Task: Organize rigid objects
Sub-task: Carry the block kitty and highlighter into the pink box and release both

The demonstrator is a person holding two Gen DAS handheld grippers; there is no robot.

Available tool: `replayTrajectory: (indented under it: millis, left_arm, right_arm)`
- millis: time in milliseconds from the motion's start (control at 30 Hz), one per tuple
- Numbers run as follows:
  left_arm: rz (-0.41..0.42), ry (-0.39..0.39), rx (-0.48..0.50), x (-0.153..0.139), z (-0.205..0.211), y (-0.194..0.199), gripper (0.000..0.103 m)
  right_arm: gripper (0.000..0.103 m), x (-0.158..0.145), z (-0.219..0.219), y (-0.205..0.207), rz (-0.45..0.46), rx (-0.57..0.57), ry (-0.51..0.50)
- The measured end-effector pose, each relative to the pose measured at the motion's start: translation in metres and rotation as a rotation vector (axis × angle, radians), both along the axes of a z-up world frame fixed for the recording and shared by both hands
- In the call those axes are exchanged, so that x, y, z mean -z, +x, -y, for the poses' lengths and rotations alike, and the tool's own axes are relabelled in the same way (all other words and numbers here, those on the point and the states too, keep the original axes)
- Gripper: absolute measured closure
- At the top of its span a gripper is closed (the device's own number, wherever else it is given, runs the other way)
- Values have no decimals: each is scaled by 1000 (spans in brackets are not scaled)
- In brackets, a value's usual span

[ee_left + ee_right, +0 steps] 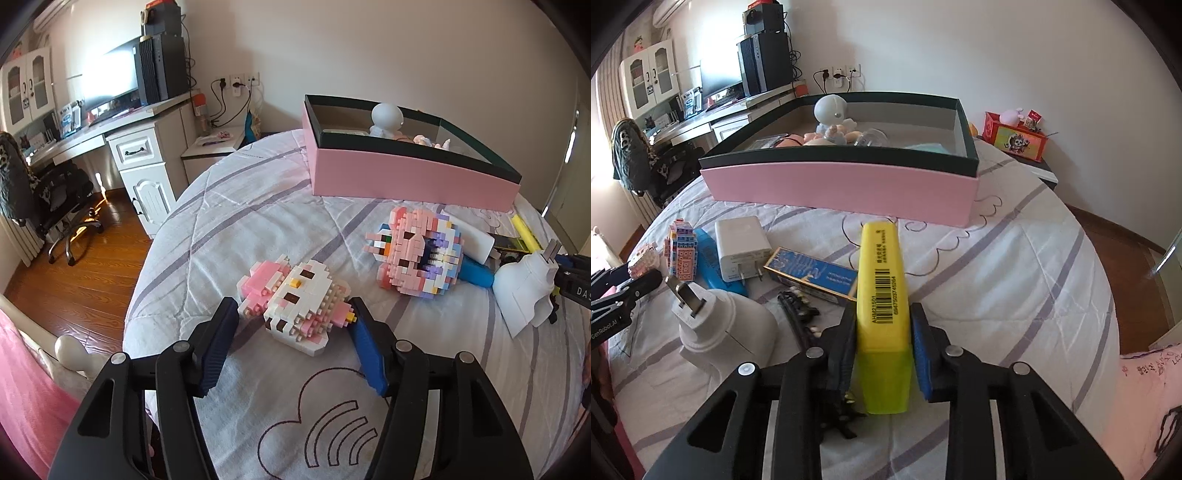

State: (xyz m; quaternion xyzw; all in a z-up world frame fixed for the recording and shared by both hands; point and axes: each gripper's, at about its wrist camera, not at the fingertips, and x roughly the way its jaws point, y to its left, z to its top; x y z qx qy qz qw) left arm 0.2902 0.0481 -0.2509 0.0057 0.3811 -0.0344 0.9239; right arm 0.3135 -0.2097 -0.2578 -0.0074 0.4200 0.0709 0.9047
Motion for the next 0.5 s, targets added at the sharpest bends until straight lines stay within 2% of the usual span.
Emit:
replayTrajectory:
  millis: [100, 233, 300, 333, 500]
  left_arm:
    - [4, -14, -6, 0, -2, 2, 38]
    - [4, 9, -1, 2, 1, 4, 35]
    - [4, 12, 1, 2, 2, 5, 37]
    - [7, 13, 4, 2, 3, 5, 42]
    - [31, 17, 3, -1, 6, 2, 42]
  right_arm:
    - [76, -3, 10, -4, 17, 33, 0]
    - [76, 1, 17, 3, 2, 51, -3]
    - [76, 1, 14, 4, 6, 54, -14]
    - [76, 1, 13, 5, 4, 54, -21]
    - [76, 1, 11, 8, 14, 53, -32]
